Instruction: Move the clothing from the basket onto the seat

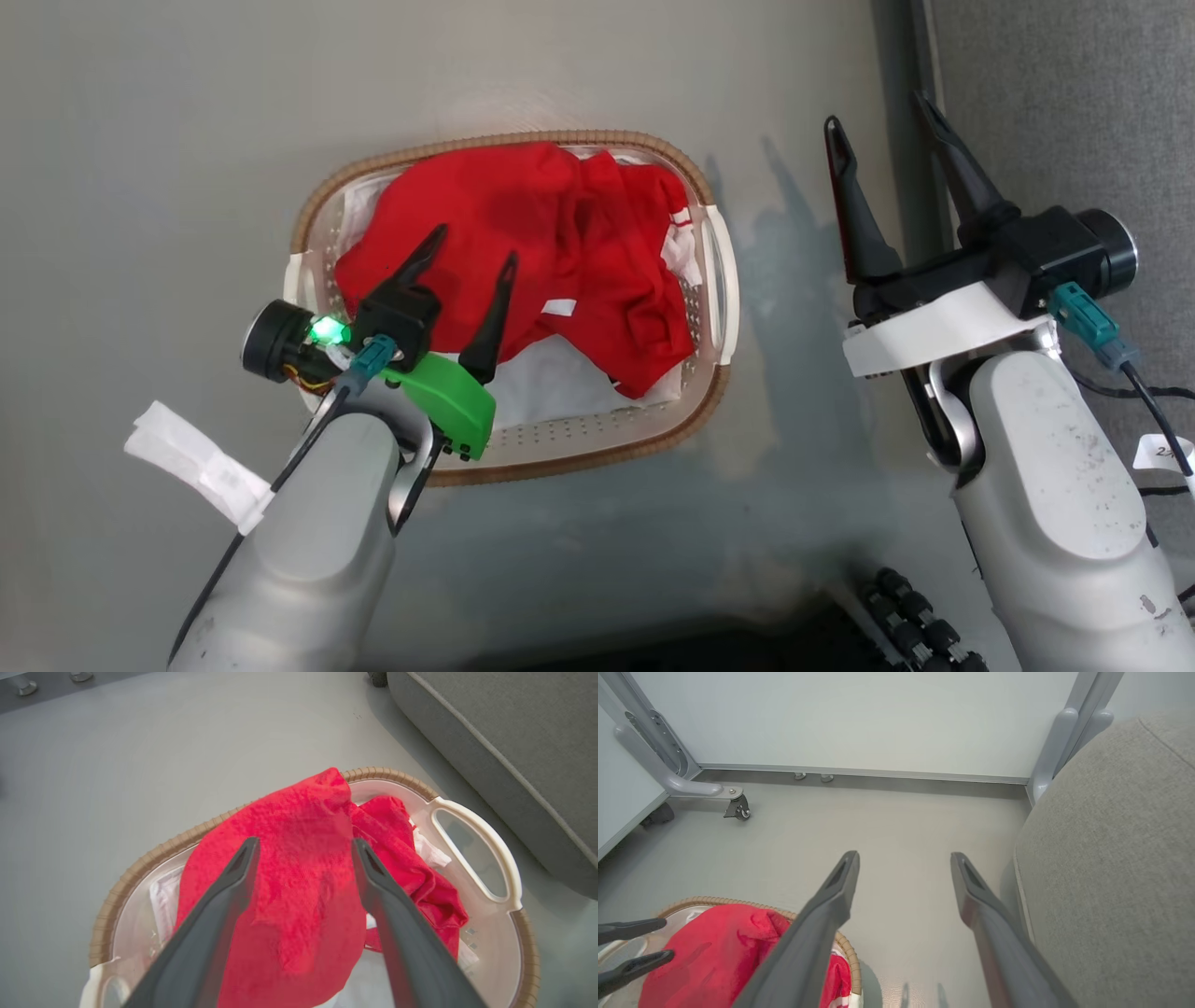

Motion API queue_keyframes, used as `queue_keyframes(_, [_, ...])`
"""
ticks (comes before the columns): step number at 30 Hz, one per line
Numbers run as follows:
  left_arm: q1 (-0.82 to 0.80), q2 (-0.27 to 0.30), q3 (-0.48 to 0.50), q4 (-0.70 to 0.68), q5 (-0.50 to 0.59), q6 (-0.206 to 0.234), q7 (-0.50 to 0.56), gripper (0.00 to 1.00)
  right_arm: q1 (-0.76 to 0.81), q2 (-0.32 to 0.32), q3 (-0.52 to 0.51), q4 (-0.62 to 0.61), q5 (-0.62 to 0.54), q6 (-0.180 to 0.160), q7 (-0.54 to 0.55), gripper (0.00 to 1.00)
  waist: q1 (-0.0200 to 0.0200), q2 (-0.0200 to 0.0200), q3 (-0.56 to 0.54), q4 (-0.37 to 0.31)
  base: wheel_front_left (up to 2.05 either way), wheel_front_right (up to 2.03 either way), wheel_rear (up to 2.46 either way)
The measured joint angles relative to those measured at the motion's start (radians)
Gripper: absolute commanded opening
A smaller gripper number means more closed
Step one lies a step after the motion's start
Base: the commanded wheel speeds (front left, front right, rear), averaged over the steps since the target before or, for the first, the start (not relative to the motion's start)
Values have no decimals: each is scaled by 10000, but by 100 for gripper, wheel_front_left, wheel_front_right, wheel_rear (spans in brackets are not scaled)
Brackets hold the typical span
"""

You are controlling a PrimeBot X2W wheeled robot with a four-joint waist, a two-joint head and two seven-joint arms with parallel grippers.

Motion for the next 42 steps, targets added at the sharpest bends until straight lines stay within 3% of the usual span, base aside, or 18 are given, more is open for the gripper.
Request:
queue_keyframes(10, [-726, -128, -734, 732, -242, 0, 0, 100, -295, 56, 71, -25, -15, 0, 0, 100, 0, 0, 955, -346, 0, 0, 0])
queue_keyframes(14, [-820, -330, -12, 717, -359, 153, 0, 100, -317, 113, -13, -113, 176, 0, 0, 100, 0, 0, 1244, -426, 0, 0, 0])
queue_keyframes(29, [-1508, -631, 40, 1532, 376, 523, -2, 100, -565, 209, 10, -150, 222, 0, 0, 100, -1, 0, 2026, -580, 0, 0, 0])
queue_keyframes(35, [-1860, -654, -155, 2290, 163, 1126, -2, 100, -614, 255, 169, -94, 199, 0, 0, 100, -1, 0, 2175, -674, 0, 0, 0])
queue_keyframes(42, [-2421, -660, -573, 3965, -230, 1149, -4, 100, -614, 274, 150, -23, 178, 0, 0, 100, -1, 0, 2219, -677, 0, 0, 0])
